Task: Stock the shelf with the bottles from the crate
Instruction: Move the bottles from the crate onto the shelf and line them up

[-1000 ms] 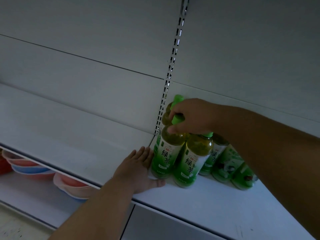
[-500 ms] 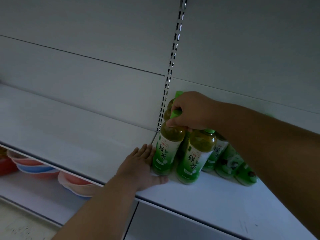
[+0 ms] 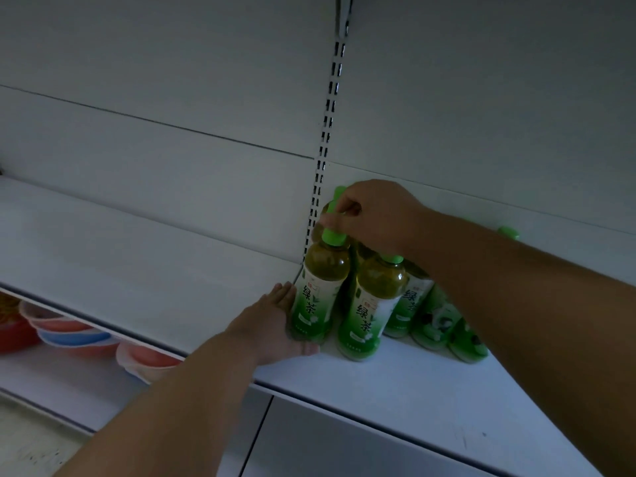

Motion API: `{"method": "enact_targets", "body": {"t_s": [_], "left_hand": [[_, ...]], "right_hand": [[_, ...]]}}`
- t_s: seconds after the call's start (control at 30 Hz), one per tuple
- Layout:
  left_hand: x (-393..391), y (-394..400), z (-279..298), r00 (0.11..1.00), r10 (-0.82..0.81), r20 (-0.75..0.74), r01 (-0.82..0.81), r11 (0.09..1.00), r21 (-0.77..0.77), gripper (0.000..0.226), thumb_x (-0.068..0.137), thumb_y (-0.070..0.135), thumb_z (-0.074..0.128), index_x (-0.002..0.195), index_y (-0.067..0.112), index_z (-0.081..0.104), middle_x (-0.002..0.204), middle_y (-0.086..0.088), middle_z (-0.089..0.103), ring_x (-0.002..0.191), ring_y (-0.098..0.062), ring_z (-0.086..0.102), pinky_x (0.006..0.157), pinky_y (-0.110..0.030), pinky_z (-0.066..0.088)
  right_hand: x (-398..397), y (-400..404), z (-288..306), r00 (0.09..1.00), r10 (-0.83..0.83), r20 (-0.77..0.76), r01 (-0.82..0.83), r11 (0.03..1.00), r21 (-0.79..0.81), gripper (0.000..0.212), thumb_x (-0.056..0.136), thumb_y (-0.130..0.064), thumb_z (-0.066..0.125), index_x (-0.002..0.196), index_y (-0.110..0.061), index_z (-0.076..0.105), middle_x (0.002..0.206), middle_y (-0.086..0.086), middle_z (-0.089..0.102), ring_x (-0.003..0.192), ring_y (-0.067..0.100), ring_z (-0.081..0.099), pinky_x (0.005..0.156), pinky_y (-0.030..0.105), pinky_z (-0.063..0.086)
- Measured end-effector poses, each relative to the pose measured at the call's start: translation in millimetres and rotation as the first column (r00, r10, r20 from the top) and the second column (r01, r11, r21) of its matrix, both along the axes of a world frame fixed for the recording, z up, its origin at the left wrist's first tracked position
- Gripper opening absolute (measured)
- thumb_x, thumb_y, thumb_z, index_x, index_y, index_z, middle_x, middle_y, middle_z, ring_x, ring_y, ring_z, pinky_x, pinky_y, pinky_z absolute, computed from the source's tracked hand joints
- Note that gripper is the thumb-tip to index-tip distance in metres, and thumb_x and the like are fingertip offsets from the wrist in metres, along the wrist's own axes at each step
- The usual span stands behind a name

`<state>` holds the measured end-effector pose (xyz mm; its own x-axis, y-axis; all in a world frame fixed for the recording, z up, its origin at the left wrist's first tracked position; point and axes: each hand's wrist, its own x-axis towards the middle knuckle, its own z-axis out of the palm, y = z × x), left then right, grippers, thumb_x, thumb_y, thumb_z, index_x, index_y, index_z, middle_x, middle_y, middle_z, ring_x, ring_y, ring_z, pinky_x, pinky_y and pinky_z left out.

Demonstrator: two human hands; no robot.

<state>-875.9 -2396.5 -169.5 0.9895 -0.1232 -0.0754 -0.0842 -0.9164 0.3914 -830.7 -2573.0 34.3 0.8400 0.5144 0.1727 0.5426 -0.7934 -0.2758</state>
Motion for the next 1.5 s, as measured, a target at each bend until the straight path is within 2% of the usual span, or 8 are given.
{"method": "enact_targets", "body": {"t_s": [0.2,0.33,0.47,0.6,0.8,0.93,1.37,1.5], "left_hand": [[-25.0,7.7,85.0,0.998,0.019,0.058,-0.02,1.0,0.01,0.15,0.041,0.103,0.041,0.158,0.025,-0.014,0.165,0.01,-0.014,0.151,-0.007,-0.006,0.122,-0.031,0.007],[-13.1,-15.8,153.3,0.984,-0.076,0.164,0.065,0.995,0.074,0.137,0.061,0.08,0.067,0.158,0.021,-0.011,0.166,0.007,-0.01,0.152,-0.009,0.0,0.117,-0.023,0.003],[20.4,-45.6,187.1,0.987,-0.137,0.079,0.118,0.971,0.206,0.139,0.064,0.078,0.071,0.158,0.02,-0.014,0.167,0.003,-0.013,0.153,-0.017,0.003,0.122,-0.035,0.013],[46.0,-60.0,184.6,0.995,-0.09,-0.031,0.095,0.919,0.382,0.141,0.063,0.082,0.069,0.158,0.019,-0.013,0.166,-0.002,-0.019,0.153,-0.021,-0.01,0.123,-0.045,0.012],[47.9,-55.5,170.3,0.995,-0.101,0.007,0.093,0.937,0.338,0.143,0.06,0.081,0.072,0.159,0.017,-0.009,0.166,-0.002,-0.017,0.15,-0.018,-0.021,0.124,-0.042,0.004],[48.0,-58.3,173.5,0.993,-0.117,-0.008,0.112,0.929,0.353,0.142,0.061,0.078,0.073,0.158,0.016,-0.01,0.166,-0.003,-0.017,0.15,-0.019,-0.022,0.125,-0.045,0.004],[52.2,-53.0,170.6,0.989,-0.149,0.016,0.136,0.938,0.319,0.142,0.059,0.076,0.075,0.16,0.019,-0.006,0.166,-0.002,-0.016,0.15,-0.018,-0.021,0.122,-0.04,0.003],[52.0,-54.0,170.5,0.99,-0.142,-0.002,0.135,0.935,0.328,0.144,0.058,0.076,0.077,0.159,0.019,-0.009,0.166,-0.001,-0.018,0.149,-0.018,-0.023,0.122,-0.041,0.002]], "right_hand": [[3.8,-29.7,7.5,0.999,-0.021,0.046,0.019,0.999,0.048,0.022,0.097,-0.033,0.061,0.113,-0.019,0.067,0.109,0.001,0.064,0.1,0.019,0.059,0.087,0.032,0.05],[17.4,-48.9,9.3,0.994,-0.09,0.058,0.086,0.995,0.055,0.019,0.097,-0.021,0.06,0.114,-0.018,0.068,0.118,0.004,0.065,0.106,0.021,0.058,0.085,0.027,0.045],[32.3,-61.1,6.4,0.99,-0.129,0.048,0.129,0.992,-0.001,0.032,0.095,-0.028,0.064,0.126,-0.02,0.064,0.127,0.004,0.062,0.116,0.024,0.056,0.093,0.03,0.045],[45.8,-61.0,-5.2,0.997,-0.079,0.026,0.082,0.991,-0.101,0.034,0.093,-0.035,0.064,0.123,-0.02,0.064,0.124,0.006,0.062,0.115,0.026,0.057,0.09,0.033,0.046],[52.6,-57.8,-13.5,1.0,-0.018,-0.012,0.015,0.982,-0.187,0.043,0.091,-0.039,0.069,0.13,-0.021,0.061,0.128,0.007,0.06,0.118,0.028,0.055,0.09,0.032,0.043],[56.8,-56.8,-9.7,1.0,-0.01,0.018,0.013,0.977,-0.212,0.041,0.088,-0.042,0.072,0.121,-0.017,0.065,0.113,0.005,0.06,0.11,0.026,0.057,0.083,0.03,0.043],[58.4,-44.0,-10.0,0.997,-0.062,0.036,0.067,0.979,-0.194,0.046,0.083,-0.049,0.075,0.113,-0.015,0.066,0.104,0.003,0.059,0.099,0.024,0.057,0.077,0.029,0.043],[45.4,-57.4,2.9,0.998,-0.059,0.029,0.059,0.998,-0.005,0.041,0.086,-0.051,0.071,0.112,-0.02,0.066,0.105,-0.001,0.064,0.097,0.019,0.06,0.077,0.03,0.048]]}}
